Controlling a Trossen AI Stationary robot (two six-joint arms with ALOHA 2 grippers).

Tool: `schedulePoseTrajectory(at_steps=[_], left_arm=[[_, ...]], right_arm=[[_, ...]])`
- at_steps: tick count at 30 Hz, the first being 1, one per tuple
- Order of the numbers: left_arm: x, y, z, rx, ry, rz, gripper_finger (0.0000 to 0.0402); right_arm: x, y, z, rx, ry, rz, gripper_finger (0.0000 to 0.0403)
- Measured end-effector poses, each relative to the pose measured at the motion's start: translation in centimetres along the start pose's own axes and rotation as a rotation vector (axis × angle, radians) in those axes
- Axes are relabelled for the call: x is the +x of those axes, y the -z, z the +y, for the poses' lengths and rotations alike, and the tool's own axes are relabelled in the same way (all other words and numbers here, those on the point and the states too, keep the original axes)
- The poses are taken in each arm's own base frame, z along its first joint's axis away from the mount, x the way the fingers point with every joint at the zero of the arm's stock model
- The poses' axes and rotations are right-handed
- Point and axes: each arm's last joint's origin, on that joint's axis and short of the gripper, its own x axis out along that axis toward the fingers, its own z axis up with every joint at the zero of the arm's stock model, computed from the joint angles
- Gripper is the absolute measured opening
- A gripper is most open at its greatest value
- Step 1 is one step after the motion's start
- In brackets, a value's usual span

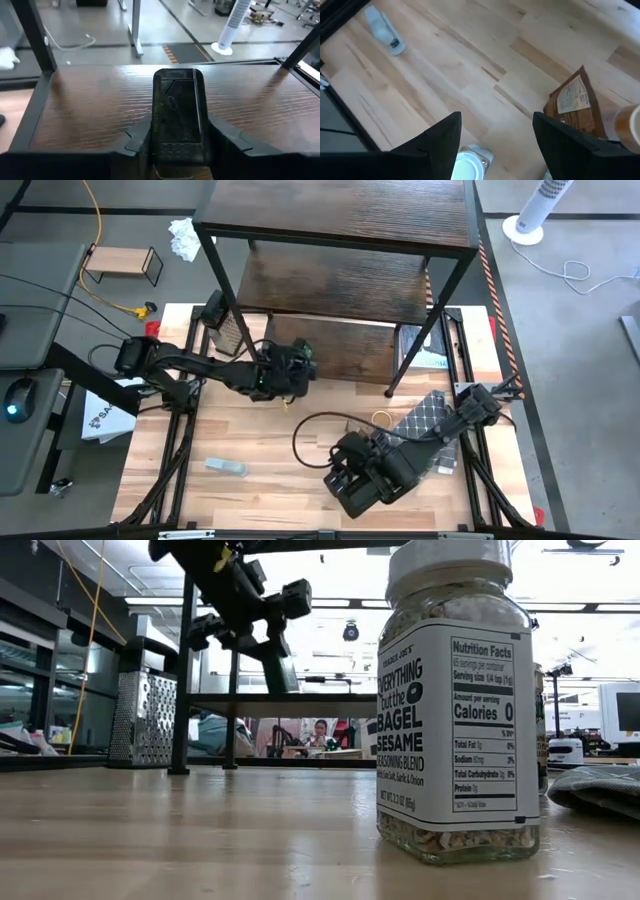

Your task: Shelf spices

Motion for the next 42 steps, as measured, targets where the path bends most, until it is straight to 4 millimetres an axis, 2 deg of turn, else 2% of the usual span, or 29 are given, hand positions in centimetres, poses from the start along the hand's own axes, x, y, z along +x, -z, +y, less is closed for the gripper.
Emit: schedulePoseTrajectory(at_steps=[5,9,11,18,22,25,27,31,32,37,42], left_arm=[[0.0,-0.3,0.1,0.075,0.037,0.046,0.0199],[-0.8,-1.7,-0.2,0.101,0.067,0.018,0.0220],[-1.0,-1.9,-0.3,0.130,0.071,0.017,0.0223],[-3.1,-4.8,0.1,0.163,0.136,-0.026,0.0226],[-5.6,-6.9,0.8,0.155,0.229,-0.055,0.0226],[-7.3,-7.5,0.7,0.126,0.322,-0.056,0.0207],[-8.1,-7.1,0.3,0.100,0.374,-0.038,0.0165],[-8.3,-5.1,-1.4,0.061,0.417,-0.015,0.0030],[-8.1,-4.5,-2.0,0.039,0.427,-0.013,0.0017],[-6.7,-1.2,-4.3,-0.035,0.401,-0.033,0.0002],[-4.8,1.4,-5.1,-0.129,0.307,-0.051,0.0001]], right_arm=[[-0.6,-0.7,-0.3,0.020,-0.006,-0.028,0.0243],[-0.7,-1.2,-0.6,0.042,-0.005,-0.034,0.0243],[-0.6,-1.4,-0.7,0.050,-0.001,-0.036,0.0243],[-0.8,-2.2,-1.0,0.063,0.000,-0.066,0.0243],[-0.8,-2.3,-1.0,0.064,0.004,-0.083,0.0243],[-0.9,-2.3,-1.1,0.062,0.006,-0.084,0.0243],[-0.9,-2.3,-1.1,0.059,0.011,-0.083,0.0243],[-0.8,-2.3,-1.3,0.055,0.025,-0.087,0.0243],[-0.8,-2.4,-1.3,0.055,0.028,-0.087,0.0243],[-0.7,-2.8,-1.5,0.064,0.034,-0.085,0.0243],[-0.8,-3.4,-1.8,0.079,0.033,-0.086,0.0243]])
